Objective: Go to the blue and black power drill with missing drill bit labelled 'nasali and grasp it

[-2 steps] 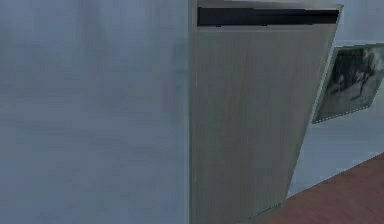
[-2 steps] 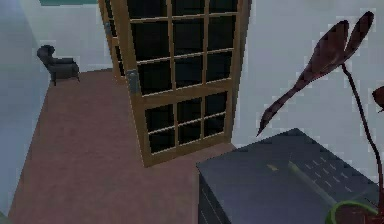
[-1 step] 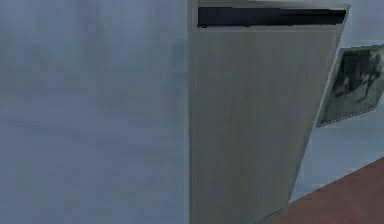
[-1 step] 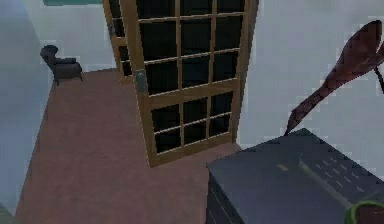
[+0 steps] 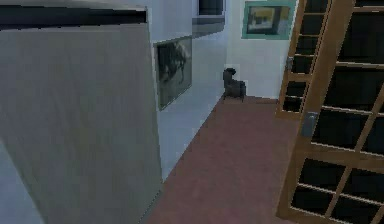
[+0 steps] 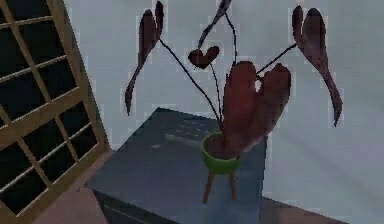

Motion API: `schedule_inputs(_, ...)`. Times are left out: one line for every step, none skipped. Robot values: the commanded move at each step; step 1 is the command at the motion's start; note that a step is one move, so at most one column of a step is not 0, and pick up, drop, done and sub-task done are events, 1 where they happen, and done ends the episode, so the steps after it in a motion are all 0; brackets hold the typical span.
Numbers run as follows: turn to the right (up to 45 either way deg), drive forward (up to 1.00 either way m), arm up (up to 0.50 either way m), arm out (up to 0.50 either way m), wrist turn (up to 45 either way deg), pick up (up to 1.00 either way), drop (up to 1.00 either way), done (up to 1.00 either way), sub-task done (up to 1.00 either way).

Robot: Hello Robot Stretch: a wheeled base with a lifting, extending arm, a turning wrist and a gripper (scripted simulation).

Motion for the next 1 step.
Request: schedule_inputs(18.0,0.00,0.00,0.00,0.0,0.00,0.00,0.00,0.00)
